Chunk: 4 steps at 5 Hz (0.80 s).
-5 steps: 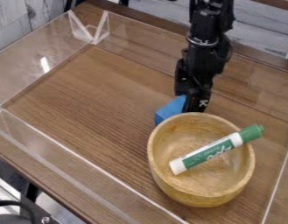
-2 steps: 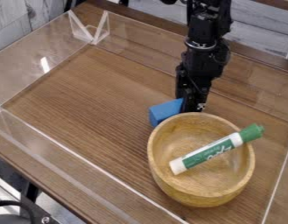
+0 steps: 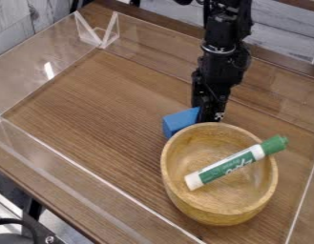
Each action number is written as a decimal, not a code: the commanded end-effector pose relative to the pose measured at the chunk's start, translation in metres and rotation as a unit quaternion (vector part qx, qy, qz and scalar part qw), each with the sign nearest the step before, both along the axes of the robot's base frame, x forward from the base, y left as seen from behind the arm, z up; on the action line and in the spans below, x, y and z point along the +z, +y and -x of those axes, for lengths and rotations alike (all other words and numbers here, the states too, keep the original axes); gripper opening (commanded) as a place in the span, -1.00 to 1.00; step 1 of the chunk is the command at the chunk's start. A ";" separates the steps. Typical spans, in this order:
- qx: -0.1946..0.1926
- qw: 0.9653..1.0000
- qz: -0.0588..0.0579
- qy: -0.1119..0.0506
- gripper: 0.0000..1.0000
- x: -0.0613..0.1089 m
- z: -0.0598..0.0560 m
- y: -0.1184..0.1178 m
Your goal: Put the blue block in the brown bowl
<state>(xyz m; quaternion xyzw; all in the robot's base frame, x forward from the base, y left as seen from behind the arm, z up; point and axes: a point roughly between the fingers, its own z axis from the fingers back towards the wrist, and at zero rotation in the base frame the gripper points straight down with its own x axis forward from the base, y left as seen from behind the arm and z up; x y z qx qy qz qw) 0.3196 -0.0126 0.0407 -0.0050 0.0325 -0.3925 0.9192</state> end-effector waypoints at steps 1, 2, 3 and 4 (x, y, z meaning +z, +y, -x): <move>0.007 0.999 0.000 -0.037 -1.00 0.023 -0.007 0.006; 0.006 0.999 -0.001 -0.040 -1.00 0.025 -0.009 0.007; 0.007 0.999 -0.002 -0.043 -1.00 0.027 -0.010 0.008; 0.006 0.999 -0.003 -0.046 -1.00 0.029 -0.011 0.009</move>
